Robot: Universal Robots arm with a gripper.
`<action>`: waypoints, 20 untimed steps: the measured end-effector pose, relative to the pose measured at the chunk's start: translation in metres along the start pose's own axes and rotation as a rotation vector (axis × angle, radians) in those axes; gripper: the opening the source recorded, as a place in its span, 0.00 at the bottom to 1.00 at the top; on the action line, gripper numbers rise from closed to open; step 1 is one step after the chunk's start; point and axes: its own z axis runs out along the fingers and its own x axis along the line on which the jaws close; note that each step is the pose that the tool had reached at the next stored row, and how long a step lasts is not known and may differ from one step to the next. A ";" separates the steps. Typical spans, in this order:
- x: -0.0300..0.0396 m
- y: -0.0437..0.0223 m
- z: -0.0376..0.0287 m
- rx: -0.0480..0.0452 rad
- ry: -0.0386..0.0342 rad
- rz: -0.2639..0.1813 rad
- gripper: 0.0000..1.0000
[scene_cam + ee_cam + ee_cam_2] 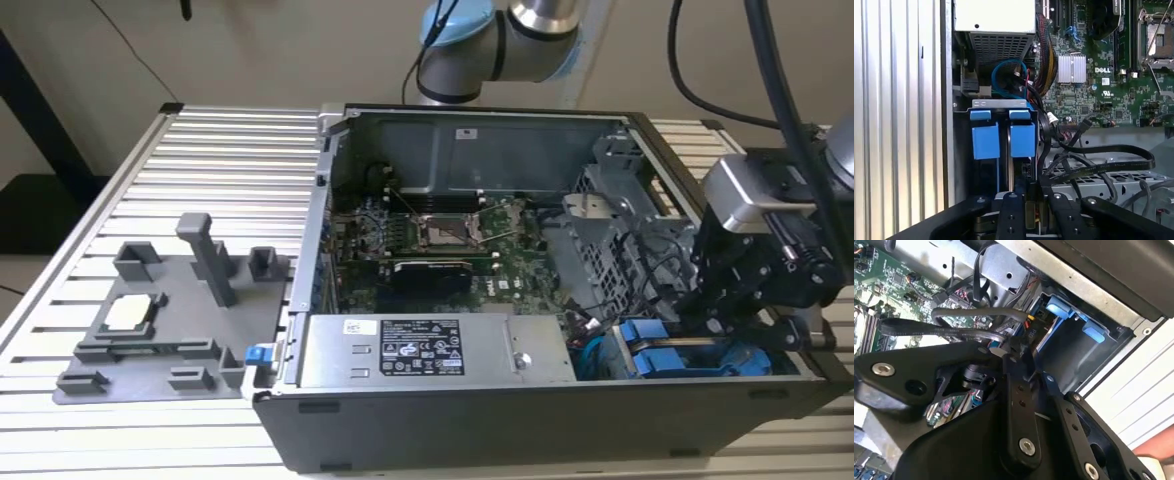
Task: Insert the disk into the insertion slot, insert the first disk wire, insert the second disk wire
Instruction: 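Insert the second disk wire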
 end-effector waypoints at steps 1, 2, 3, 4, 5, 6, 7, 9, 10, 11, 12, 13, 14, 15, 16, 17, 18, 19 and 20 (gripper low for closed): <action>0.0000 0.0000 -0.0001 0.0000 -0.0001 0.000 0.24; -0.0001 0.0001 -0.0012 0.0000 0.0004 0.001 0.31; -0.0003 0.0003 -0.0027 -0.0001 0.0004 0.001 0.31; -0.0005 0.0004 -0.0045 -0.0003 0.0003 0.002 0.31; -0.0008 0.0006 -0.0071 -0.0005 0.0004 0.002 0.31; -0.0011 0.0007 -0.0098 -0.0007 0.0003 0.002 0.31; -0.0015 0.0009 -0.0124 -0.0008 0.0003 0.002 0.31; -0.0023 0.0013 -0.0198 -0.0010 0.0004 0.003 0.31; -0.0029 0.0015 -0.0239 -0.0011 0.0003 0.003 0.31; -0.0034 0.0018 -0.0286 -0.0013 0.0002 0.004 0.31; -0.0039 0.0020 -0.0325 -0.0014 0.0003 0.004 0.31; -0.0043 0.0022 -0.0360 -0.0014 0.0003 0.004 0.31; -0.0047 0.0024 -0.0387 -0.0015 0.0002 0.004 0.31; -0.0049 0.0024 -0.0401 -0.0020 0.0004 0.004 0.31; -0.0048 0.0024 -0.0399 -0.0021 0.0004 0.004 0.31; -0.0048 0.0024 -0.0400 -0.0023 0.0005 0.005 0.31; -0.0048 0.0025 -0.0400 -0.0026 0.0005 0.005 0.31; -0.0048 0.0024 -0.0400 -0.0027 0.0005 0.005 0.31; -0.0048 0.0024 -0.0400 -0.0029 0.0005 0.005 0.31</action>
